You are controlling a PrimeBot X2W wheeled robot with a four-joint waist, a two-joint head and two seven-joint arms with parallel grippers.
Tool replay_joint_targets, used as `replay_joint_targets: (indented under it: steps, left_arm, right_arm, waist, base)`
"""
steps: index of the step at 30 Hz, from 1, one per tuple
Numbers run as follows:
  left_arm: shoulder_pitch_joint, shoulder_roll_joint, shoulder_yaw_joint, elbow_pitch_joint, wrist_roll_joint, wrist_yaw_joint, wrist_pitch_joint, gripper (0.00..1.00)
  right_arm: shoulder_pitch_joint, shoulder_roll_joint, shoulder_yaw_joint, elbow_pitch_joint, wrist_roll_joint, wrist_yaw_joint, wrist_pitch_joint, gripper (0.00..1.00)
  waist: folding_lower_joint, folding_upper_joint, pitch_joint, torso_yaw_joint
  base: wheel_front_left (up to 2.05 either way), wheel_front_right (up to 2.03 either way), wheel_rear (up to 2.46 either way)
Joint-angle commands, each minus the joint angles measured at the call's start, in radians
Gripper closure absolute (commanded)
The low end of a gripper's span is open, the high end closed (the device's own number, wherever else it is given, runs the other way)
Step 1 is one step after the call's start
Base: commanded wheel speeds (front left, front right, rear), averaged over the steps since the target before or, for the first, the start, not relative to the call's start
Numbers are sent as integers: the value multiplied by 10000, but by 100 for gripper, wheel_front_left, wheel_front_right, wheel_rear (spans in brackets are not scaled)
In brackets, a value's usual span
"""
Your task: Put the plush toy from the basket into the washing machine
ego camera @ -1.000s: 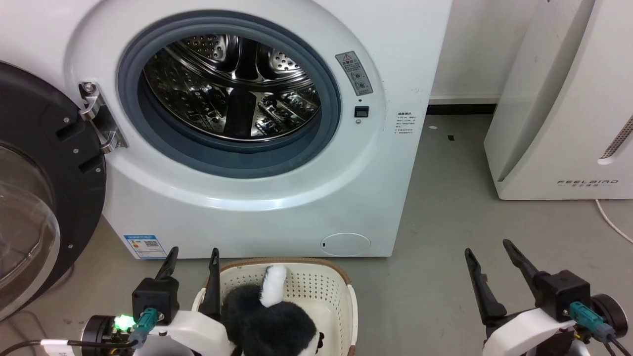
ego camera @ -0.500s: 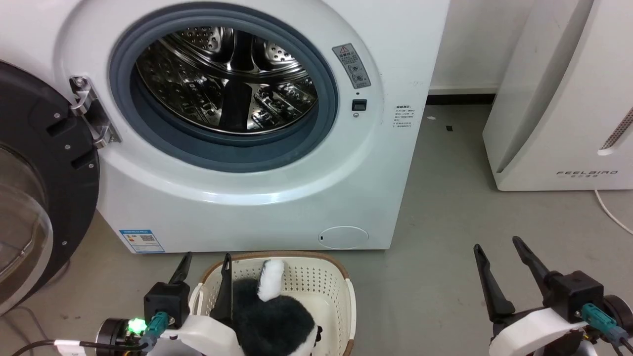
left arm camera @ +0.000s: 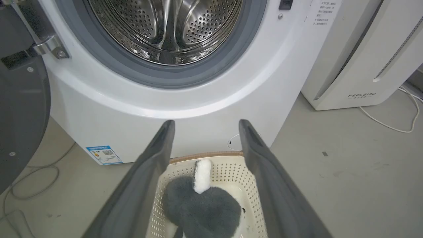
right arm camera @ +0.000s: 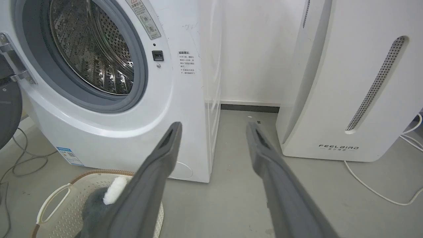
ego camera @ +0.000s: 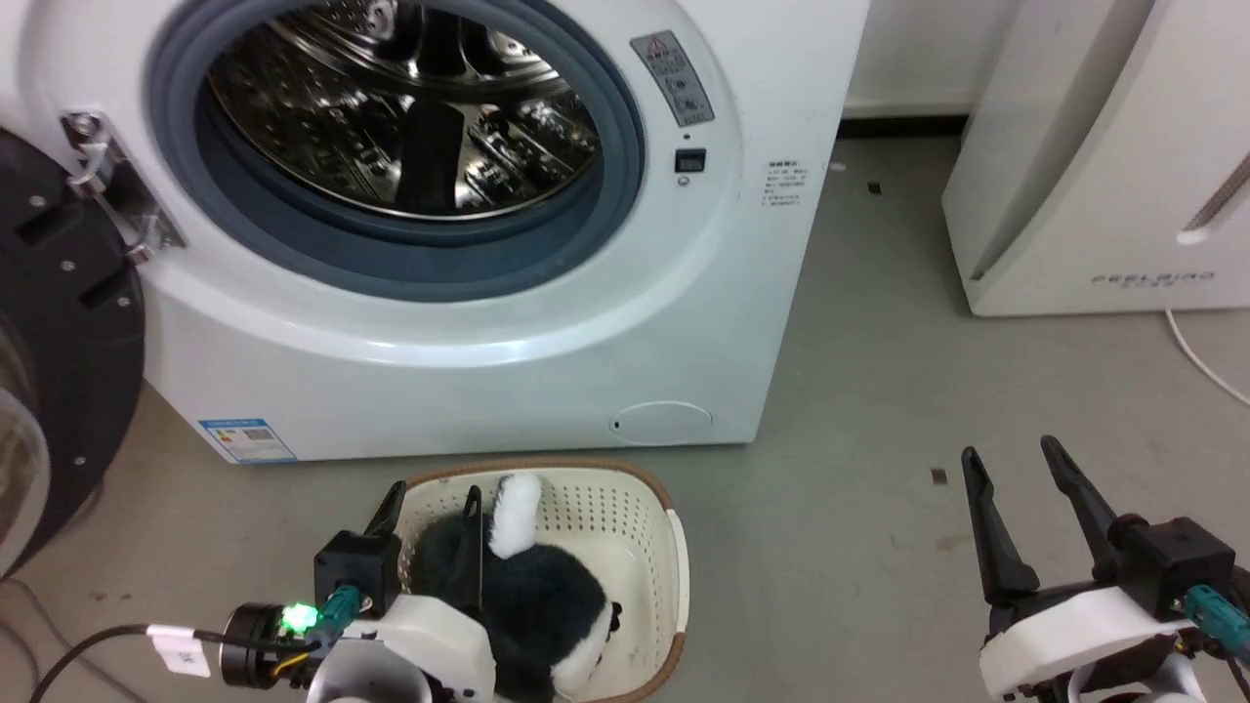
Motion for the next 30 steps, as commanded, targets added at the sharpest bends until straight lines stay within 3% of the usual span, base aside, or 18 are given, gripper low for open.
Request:
replay_joint_targets:
  steps: [1,16,30]
  left_arm:
    - [-311,62,-104,232,-108,58,-85,0]
    - [-1611,227,-381,1862,-529,127,-220,0]
    - [-2935,747,-652,3603,-950,-42,212,0]
  right_arm:
    - [-195,0,-12,-96,96,-3,-114,0]
    - [-658,0,10,-408,389,-4,-426,0]
    - [-1054,0,43,-676,823,-5,-696,0]
  waist:
    - [0,-1,237,-113]
    - [0,-1,1578,-550]
    - [0,-1,2779,-1015]
  base:
    - [0,0,0]
    - [0,0,0]
    - [0,0,0]
